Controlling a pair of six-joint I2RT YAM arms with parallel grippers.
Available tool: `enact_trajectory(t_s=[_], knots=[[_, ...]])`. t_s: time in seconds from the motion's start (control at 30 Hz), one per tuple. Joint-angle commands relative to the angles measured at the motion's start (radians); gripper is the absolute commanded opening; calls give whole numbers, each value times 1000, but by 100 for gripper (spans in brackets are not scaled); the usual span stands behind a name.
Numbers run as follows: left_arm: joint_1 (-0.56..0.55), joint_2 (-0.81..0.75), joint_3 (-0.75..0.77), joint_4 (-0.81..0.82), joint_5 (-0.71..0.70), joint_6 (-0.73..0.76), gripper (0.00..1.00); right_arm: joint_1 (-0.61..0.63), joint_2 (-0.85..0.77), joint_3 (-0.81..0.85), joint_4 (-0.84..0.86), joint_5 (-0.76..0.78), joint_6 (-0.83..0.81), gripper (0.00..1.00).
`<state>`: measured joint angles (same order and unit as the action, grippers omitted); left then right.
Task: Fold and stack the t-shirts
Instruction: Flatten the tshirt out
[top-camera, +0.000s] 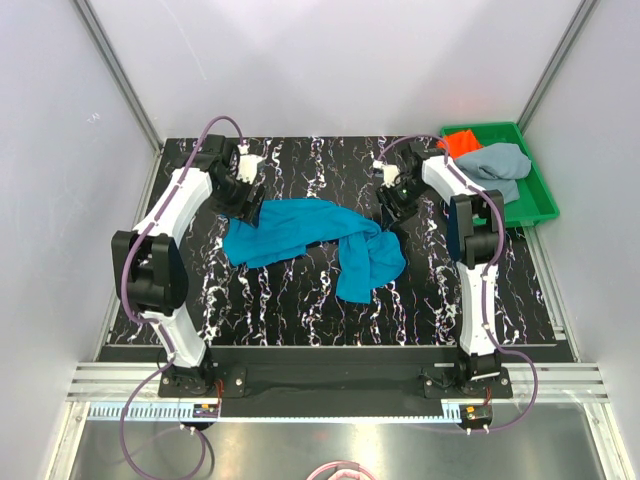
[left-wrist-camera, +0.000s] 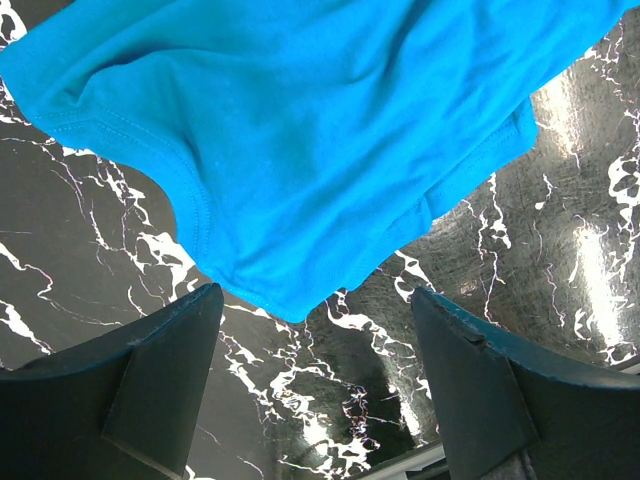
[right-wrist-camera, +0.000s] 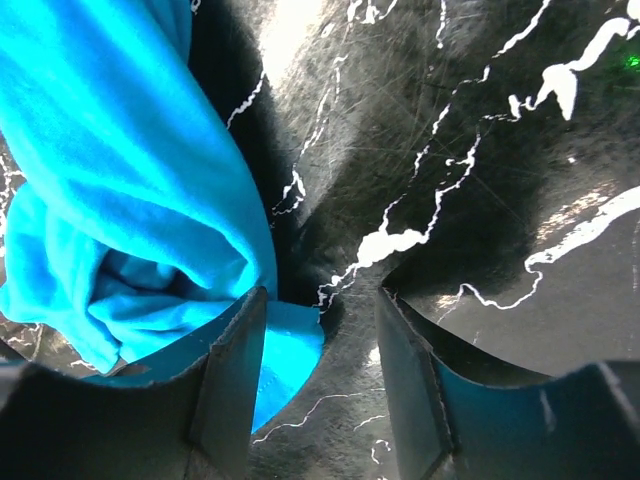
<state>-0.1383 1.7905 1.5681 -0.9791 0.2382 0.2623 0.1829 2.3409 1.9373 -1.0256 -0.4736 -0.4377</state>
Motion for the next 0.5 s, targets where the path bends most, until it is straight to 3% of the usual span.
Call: enact_trajectory(t_s=[0.0, 0.23, 0.47], knots=[[-1, -52, -6, 2, -13, 9, 83, -2, 1, 23, -33, -33, 13, 54], [-4, -49, -25, -12, -4, 44, 81, -2, -89, -49, -85, -26, -7, 55], [-44, -49, -101, -65, 97, 64, 79, -2, -146, -83, -82, -34, 13, 56]])
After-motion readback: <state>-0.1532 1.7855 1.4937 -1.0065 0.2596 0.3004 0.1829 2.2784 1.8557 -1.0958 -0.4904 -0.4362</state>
